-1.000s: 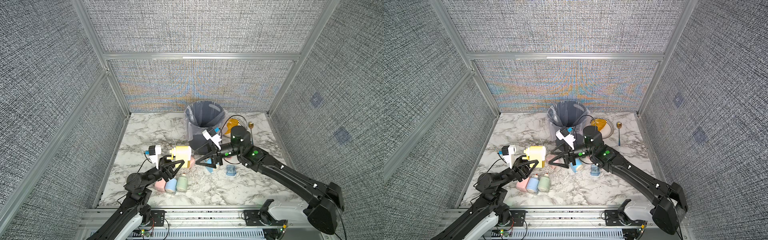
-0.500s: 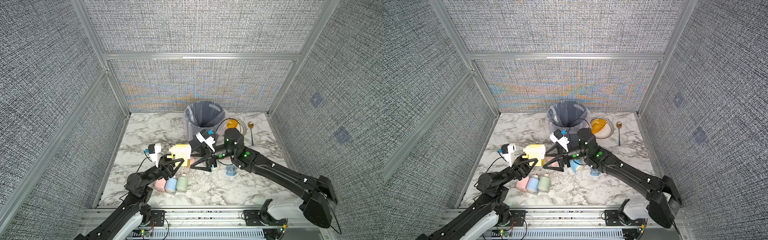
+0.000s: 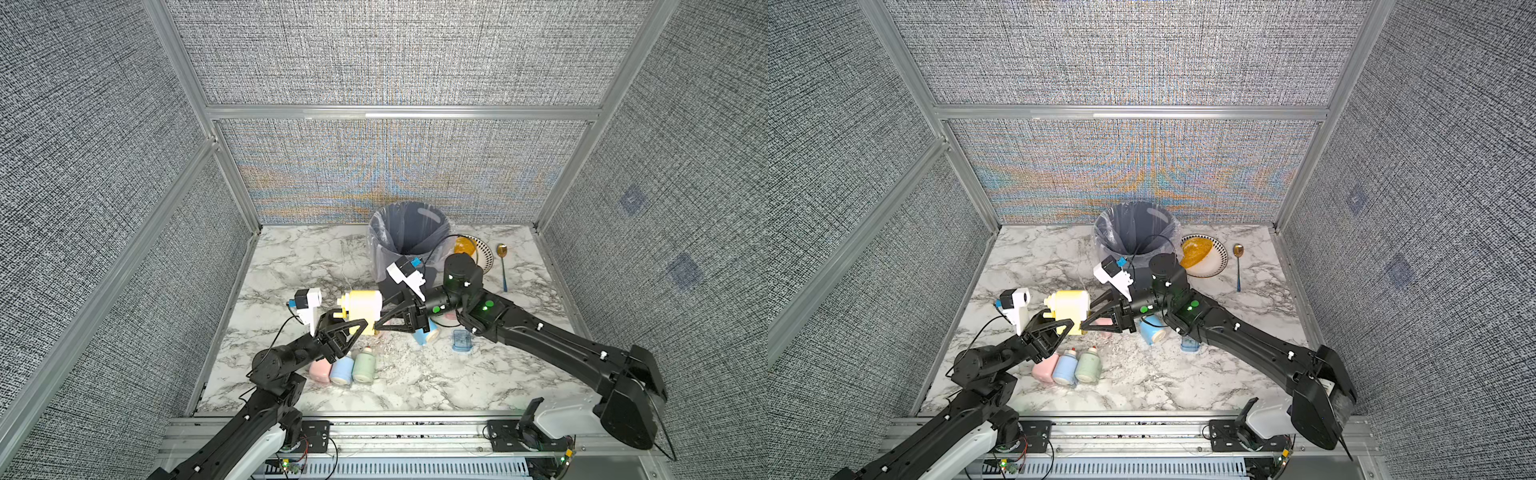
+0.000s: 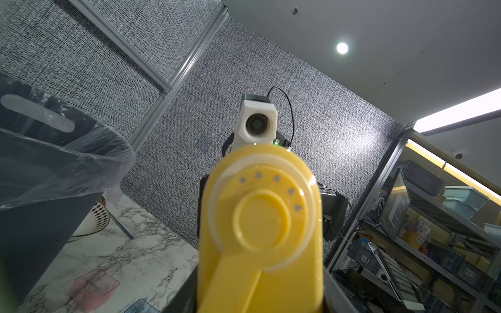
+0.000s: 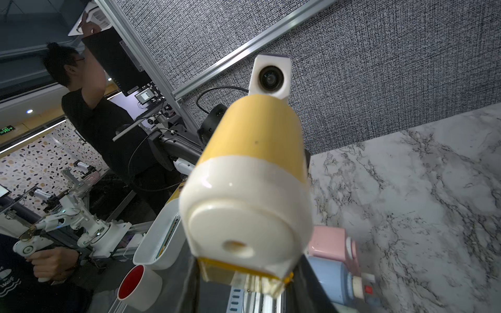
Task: Take out the pencil sharpener tray and clean the shavings
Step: Open the container of the pencil sharpener, then place the container at the center of the board.
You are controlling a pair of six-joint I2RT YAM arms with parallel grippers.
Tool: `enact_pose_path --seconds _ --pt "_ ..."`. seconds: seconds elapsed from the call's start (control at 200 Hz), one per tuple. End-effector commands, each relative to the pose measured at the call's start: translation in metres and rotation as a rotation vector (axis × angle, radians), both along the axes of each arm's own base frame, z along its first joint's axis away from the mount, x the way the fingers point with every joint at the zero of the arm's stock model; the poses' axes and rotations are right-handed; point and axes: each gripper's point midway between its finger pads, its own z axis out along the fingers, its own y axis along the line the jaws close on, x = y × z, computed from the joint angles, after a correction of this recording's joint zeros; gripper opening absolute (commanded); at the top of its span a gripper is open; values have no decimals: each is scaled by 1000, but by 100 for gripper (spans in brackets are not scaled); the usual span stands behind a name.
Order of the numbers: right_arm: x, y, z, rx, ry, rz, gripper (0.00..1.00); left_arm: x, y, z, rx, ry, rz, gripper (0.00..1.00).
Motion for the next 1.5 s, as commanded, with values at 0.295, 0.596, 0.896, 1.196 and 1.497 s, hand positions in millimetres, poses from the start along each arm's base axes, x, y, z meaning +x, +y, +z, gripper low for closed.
enact_pose_path --seconds 0.295,0.596,0.896,1.196,1.497 --pt "21 -45 -22 -19 12 -85 22 -3 5 17 -13 -75 38 6" --pt "29 -62 -85 -173 -16 -219 22 0 6 14 62 -75 101 6" --pt "33 -49 -188 -466 -94 -400 20 1 5 6 128 -83 128 6" --pt "44 -61 -240 -609 -211 -584 20 9 -1 -5 138 -59 116 6" --pt "52 -69 -266 -671 -244 -653 23 14 -3 -9 141 -51 114 6"
